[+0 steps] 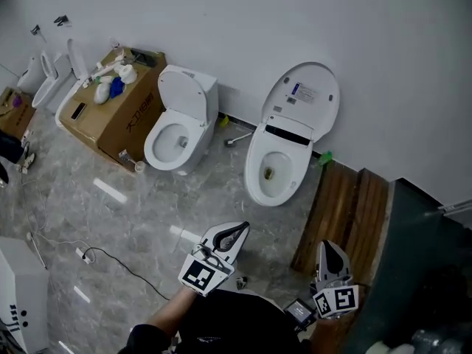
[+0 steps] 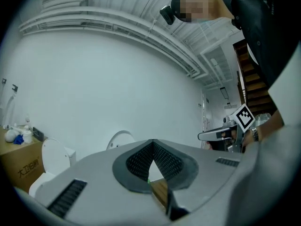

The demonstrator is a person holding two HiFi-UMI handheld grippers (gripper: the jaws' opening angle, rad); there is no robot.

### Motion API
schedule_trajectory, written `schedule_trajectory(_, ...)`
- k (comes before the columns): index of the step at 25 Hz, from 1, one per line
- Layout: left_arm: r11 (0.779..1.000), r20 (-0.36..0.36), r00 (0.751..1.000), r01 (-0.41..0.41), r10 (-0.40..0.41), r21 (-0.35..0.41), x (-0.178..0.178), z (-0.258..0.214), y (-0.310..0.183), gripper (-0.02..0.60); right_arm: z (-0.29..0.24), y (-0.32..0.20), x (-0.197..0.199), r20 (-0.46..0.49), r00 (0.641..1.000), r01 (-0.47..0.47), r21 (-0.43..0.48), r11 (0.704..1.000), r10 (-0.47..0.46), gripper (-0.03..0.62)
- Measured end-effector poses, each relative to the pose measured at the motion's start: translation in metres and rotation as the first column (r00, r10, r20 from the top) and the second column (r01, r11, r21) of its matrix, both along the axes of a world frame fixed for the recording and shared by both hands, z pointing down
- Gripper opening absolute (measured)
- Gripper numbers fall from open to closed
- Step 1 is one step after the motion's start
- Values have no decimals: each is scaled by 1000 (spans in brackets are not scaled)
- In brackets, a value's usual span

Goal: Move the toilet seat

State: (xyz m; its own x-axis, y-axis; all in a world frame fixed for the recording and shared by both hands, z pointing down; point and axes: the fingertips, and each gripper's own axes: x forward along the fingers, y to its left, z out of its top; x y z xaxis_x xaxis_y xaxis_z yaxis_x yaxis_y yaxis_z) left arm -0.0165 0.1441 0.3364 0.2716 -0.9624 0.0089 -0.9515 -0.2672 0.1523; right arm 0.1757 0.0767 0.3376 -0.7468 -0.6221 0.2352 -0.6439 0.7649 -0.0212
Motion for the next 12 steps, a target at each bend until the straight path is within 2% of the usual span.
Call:
schedule_trajectory(3, 999, 17, 999, -34, 34, 9, -11, 1, -46, 8, -2, -45, -10, -35, 999, -18, 12, 1000, 18, 12)
schedule_trajectory(9, 988, 47, 989, -141, 144, -62, -12, 31, -116, 8, 11, -107, -30, -138, 990, 4, 78, 997, 7, 12)
schedule_trajectory(12, 978, 141, 969, -194, 204, -79, -9, 46, -146, 8, 30, -130, -40, -197, 980, 37, 88, 995, -19, 12)
